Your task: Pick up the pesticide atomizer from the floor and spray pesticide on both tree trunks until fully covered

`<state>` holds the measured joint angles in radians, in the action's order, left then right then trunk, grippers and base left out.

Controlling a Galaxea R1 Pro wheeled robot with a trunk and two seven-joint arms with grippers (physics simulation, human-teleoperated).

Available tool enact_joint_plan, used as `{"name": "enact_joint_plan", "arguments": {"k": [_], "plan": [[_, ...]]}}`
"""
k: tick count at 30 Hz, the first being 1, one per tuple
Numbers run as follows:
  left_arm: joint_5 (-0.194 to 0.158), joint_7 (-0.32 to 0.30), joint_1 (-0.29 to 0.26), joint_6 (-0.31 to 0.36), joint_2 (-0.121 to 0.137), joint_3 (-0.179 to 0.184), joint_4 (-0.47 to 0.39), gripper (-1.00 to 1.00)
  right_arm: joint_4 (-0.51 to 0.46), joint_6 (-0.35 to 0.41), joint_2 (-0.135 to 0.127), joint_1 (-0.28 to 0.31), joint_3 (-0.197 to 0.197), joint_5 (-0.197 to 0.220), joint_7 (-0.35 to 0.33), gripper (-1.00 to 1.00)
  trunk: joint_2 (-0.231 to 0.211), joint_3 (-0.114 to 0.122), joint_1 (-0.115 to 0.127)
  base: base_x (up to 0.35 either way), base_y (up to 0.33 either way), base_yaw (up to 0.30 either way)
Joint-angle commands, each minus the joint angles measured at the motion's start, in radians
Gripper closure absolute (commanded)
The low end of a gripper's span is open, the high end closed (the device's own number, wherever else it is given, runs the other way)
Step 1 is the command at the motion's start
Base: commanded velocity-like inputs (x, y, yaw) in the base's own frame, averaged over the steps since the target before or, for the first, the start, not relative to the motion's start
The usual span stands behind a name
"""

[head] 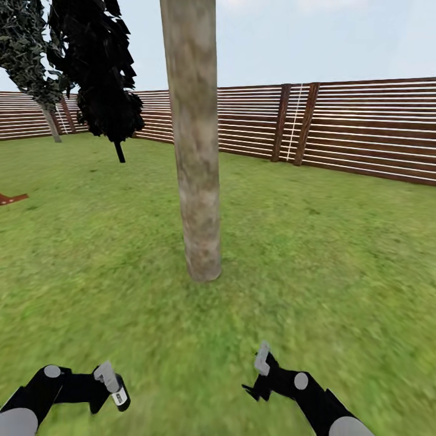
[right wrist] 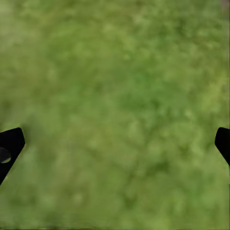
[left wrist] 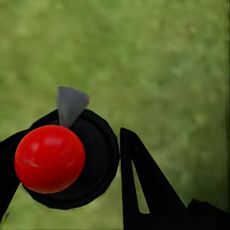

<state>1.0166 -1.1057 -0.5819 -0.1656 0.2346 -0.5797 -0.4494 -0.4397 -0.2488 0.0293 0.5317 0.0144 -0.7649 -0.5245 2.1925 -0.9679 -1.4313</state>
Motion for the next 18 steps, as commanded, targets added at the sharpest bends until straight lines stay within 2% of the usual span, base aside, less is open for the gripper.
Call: {"name": "enact_joint_plan", "arguments": {"k": [1, 3, 5, 8, 15, 17, 18], "plan": [[0.025, -0.053, -0.014, -0.009, -0.002, -0.008, -0.027, 1.0, -0.013, 0.013, 0.005, 0.016, 0.001, -0.024, -0.088, -1.0, 0.0, -0.001, 0.0, 0.332, -0.107, 0.0], [0.059, -0.112, -0.049, 0.003, -0.007, -0.006, -0.057, 1.0, -0.081, 0.031, 0.03, 0.031, 0.001, -0.037, -0.214, -1.0, 0.0, -0.001, 0.0, 0.333, -0.101, 0.0], [0.094, -0.128, -0.072, 0.032, -0.012, 0.012, -0.063, 1.0, -0.11, 0.036, 0.051, 0.034, 0.001, -0.04, -0.252, -1.0, 0.0, -0.001, 0.0, 0.337, -0.041, 0.0], [0.105, -0.132, -0.078, 0.051, -0.025, 0.08, -0.064, 1.0, -0.118, 0.037, 0.065, 0.034, 0.001, -0.04, -0.261, -1.0, 0.0, -0.001, 0.0, 0.339, -0.007, 0.0], [0.108, -0.133, -0.079, 0.05, -0.048, 0.102, -0.054, 1.0, -0.119, 0.036, 0.075, 0.034, 0.0, -0.042, -0.262, -1.0, 0.0, -0.001, 0.0, 0.339, 0.0, 0.0], [0.109, -0.132, -0.078, 0.05, -0.058, 0.132, -0.051, 1.0, -0.118, 0.036, 0.097, 0.034, -0.001, -0.042, -0.262, -1.0, 0.0, -0.001, 0.0, 0.339, 0.0, 0.0], [0.109, -0.132, -0.077, 0.051, -0.061, 0.159, -0.05, 1.0, -0.118, 0.036, 0.11, 0.034, -0.001, -0.042, -0.263, -1.0, 0.0, -0.001, 0.0, 0.333, 0.0, 0.0]]}}
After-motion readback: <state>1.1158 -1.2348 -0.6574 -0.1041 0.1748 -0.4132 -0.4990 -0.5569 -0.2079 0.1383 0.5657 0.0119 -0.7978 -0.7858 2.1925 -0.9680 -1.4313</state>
